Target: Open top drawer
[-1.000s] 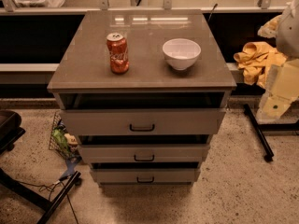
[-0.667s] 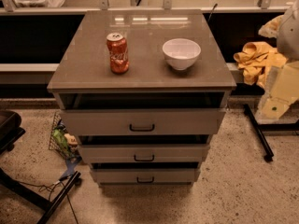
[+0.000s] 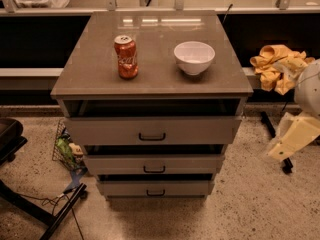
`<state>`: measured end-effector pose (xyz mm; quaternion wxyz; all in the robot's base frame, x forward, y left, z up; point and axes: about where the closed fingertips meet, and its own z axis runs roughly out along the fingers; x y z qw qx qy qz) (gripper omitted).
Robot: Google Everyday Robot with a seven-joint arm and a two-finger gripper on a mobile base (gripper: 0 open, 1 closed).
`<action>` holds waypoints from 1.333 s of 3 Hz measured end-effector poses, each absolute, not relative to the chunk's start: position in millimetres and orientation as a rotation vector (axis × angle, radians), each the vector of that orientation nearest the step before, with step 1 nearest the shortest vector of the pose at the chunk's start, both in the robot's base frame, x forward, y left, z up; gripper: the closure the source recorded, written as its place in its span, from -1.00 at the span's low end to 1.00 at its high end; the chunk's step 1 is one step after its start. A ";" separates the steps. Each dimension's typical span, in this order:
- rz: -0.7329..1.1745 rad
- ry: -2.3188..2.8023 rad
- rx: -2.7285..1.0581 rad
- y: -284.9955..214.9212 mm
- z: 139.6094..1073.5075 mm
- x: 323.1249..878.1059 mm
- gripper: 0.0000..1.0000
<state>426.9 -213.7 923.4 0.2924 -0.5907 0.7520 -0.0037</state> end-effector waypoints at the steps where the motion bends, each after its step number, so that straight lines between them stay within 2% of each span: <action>1: 0.049 1.915 -1.512 -208.2 883.8 442.6 -1.00; 3: 0.137 1.843 -1.446 -186.6 812.4 474.8 -1.00; 4: 0.137 1.843 -1.446 -186.6 812.5 474.8 -1.00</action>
Offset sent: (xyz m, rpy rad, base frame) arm 0.0572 0.0273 -0.1235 0.2558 -0.1050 0.0395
